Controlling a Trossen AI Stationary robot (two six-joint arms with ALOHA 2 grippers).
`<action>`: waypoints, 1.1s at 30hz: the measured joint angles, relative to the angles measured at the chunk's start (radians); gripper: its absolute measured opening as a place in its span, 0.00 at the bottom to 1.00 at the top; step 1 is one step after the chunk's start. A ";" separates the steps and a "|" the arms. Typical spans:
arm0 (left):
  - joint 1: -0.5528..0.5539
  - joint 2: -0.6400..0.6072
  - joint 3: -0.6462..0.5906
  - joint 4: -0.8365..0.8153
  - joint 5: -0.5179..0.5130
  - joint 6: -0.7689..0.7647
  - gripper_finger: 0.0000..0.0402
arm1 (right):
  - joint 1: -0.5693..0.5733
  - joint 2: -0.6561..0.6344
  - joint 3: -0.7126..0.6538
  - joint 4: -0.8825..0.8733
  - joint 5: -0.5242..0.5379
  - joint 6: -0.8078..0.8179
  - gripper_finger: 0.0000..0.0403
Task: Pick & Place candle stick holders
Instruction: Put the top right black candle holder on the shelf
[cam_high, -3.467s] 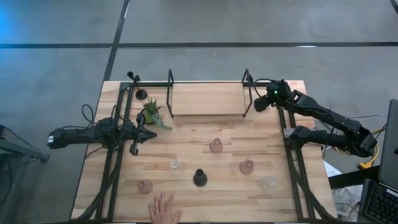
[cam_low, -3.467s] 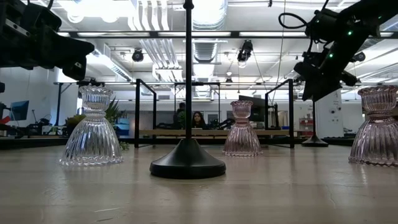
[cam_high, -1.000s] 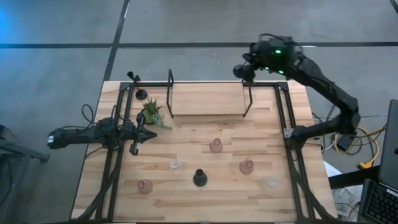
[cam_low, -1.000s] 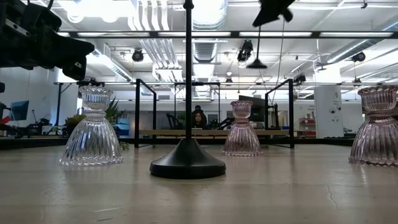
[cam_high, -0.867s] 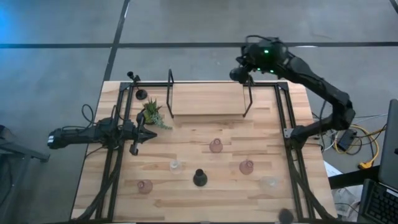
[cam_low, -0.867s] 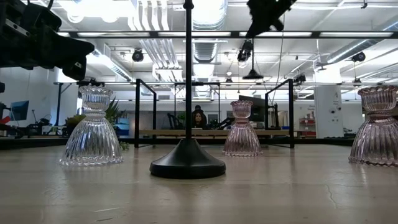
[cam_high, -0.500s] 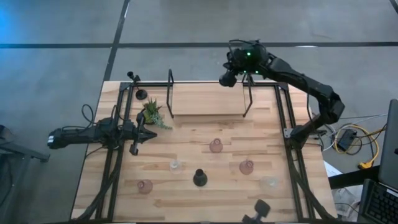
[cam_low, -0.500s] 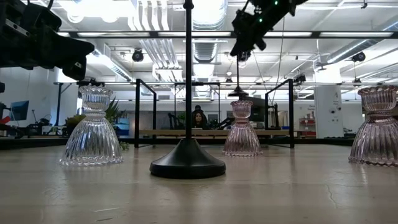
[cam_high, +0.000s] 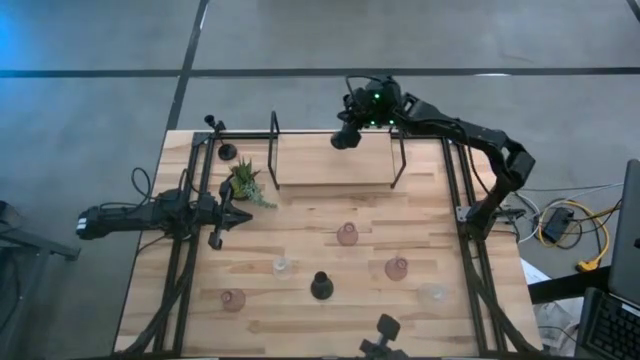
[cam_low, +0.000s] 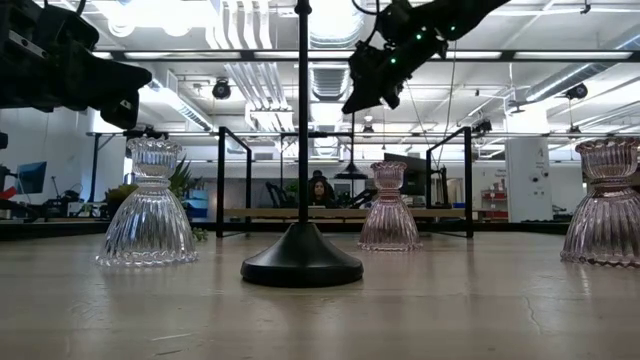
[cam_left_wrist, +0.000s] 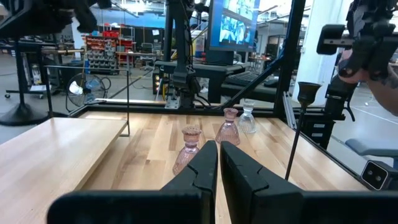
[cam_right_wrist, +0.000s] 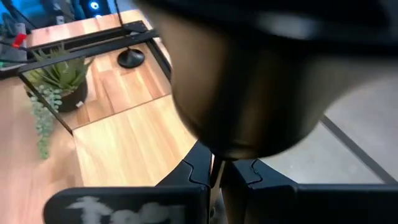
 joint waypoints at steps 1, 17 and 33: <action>0.000 0.000 0.000 0.000 0.000 0.000 0.06 | 0.000 0.011 0.000 0.003 -0.003 0.003 0.02; 0.000 0.000 0.000 0.000 0.000 0.000 0.06 | -0.025 0.120 0.000 0.098 -0.016 0.022 0.02; 0.000 0.000 0.000 0.000 0.000 0.000 0.06 | -0.045 0.173 0.001 0.135 -0.010 0.023 0.02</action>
